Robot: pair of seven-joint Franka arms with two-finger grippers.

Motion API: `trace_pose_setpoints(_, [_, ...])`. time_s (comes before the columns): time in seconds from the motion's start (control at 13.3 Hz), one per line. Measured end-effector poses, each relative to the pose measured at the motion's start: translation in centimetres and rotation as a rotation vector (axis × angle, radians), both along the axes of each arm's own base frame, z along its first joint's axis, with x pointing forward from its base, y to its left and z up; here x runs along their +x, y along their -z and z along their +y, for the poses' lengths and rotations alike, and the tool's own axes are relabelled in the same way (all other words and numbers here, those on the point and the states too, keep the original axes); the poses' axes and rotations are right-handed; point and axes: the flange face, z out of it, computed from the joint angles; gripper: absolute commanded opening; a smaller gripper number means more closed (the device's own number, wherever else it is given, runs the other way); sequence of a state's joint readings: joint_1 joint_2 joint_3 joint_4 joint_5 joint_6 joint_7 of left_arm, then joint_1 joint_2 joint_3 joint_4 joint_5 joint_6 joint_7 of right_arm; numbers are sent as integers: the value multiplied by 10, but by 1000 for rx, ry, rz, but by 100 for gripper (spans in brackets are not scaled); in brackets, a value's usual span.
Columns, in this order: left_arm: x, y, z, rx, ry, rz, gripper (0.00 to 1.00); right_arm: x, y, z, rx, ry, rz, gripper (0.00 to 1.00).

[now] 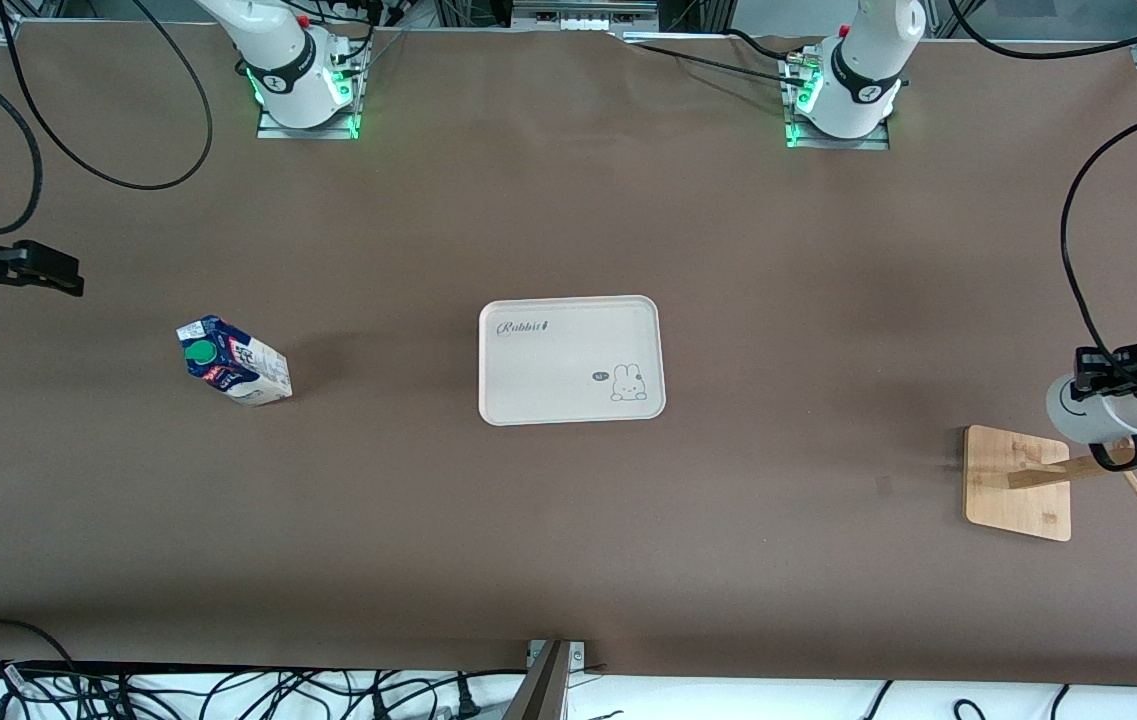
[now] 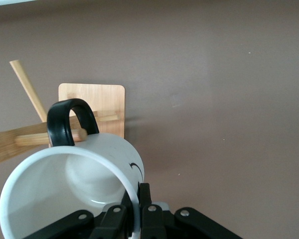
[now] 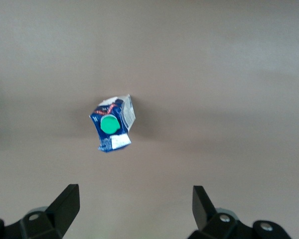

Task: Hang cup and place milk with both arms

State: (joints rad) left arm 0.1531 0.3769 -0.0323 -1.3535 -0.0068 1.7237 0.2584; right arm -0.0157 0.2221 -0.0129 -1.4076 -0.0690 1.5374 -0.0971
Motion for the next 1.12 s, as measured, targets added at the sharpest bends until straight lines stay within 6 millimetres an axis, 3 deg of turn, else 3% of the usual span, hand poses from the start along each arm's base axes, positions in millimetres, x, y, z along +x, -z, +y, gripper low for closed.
trace_pose_setpoints(0.3, [-2, 10, 30, -3, -28, 14, 0, -3, -11, 1, 9, 4, -40, 100])
trace_pose_setpoints(0.38, [-2, 11, 33, -3, -32, 17, 19, -7, -17, 1, 14, 5, -41, 100])
trace_pose_setpoints(0.45, [-2, 12, 35, -3, -34, 18, 68, -11, -22, 2, 24, 6, -40, 100])
trace_pose_setpoints(0.53, [-3, 12, 36, -4, -34, 19, 97, -13, -24, 4, 40, 5, -40, 100])
trace_pose_setpoints(0.9, [-3, 12, 25, -11, -21, 31, 100, -13, -23, 3, 47, 4, -37, 100])
trace_pose_setpoints(1.12, [-8, 1, -5, -33, 12, 72, 100, -13, -21, -5, 46, 19, -35, 100])
